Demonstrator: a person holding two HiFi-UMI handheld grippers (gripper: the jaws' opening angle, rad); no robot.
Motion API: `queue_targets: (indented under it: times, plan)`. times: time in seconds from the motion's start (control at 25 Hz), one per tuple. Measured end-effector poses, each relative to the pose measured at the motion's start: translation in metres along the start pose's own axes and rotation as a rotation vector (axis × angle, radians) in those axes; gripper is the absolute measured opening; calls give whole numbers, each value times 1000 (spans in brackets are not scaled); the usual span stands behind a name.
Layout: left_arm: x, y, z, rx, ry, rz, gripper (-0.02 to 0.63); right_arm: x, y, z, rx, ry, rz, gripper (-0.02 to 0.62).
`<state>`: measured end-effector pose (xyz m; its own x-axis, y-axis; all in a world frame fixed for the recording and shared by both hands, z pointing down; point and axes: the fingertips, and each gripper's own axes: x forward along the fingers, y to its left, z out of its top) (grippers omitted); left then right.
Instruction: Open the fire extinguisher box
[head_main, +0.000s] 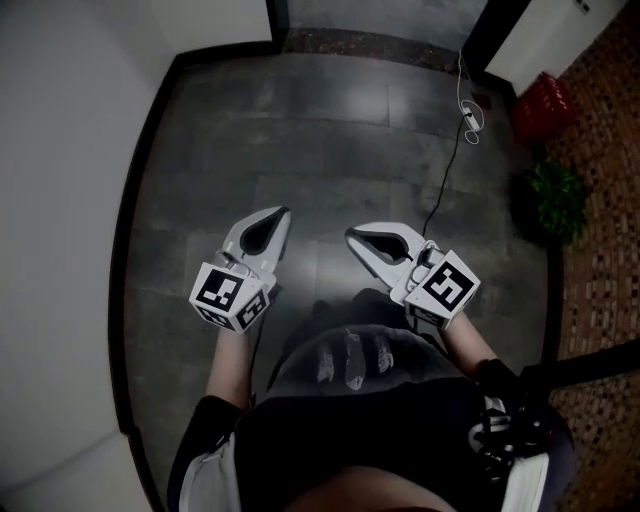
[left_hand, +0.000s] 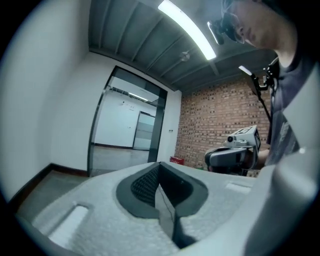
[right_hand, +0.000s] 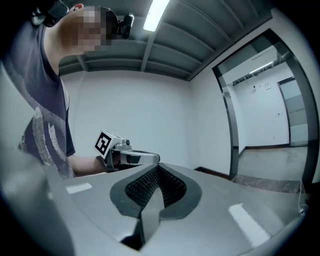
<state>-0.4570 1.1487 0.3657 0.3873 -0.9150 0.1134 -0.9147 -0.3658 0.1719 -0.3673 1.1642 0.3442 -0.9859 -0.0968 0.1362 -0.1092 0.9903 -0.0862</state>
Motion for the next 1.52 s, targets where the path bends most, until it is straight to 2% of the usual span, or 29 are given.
queue_targets:
  times: [0.12, 0.24, 0.4, 0.56, 0.72, 0.8, 0.96, 1.16, 1.32, 1.52]
  plan:
    - [41, -6, 8, 49, 5, -111, 0, -4, -33, 1, 28, -30, -64, 29]
    - [75, -13, 16, 106, 20, -177, 0, -12, -71, 2, 36, -49, -118, 13]
    - [118, -3, 17, 143, 78, -173, 0, -21, -128, 2, 71, -78, -172, 2]
    - [181, 3, 12, 121, 140, -180, 0, -34, -186, 5, 113, -106, -196, 2]
    - [272, -5, 28, 122, 168, -237, 0, -66, -264, 11, 129, -127, -218, 2]
    - [315, -10, 32, 122, 169, -263, 0, -84, -301, 8, 131, -120, -242, 2]
    - [355, -10, 18, 126, 143, -306, 0, -96, -334, -8, 110, -114, -268, 2]
    - [447, 0, 37, 128, 175, -368, 0, -118, -417, 14, 126, -129, -317, 0]
    - [508, 14, 52, 120, 156, -476, 0, -113, -473, 22, 145, -117, -350, -2]
    - [579, 56, 76, 141, 129, -617, 0, -76, -546, 55, 123, -191, -459, -2]
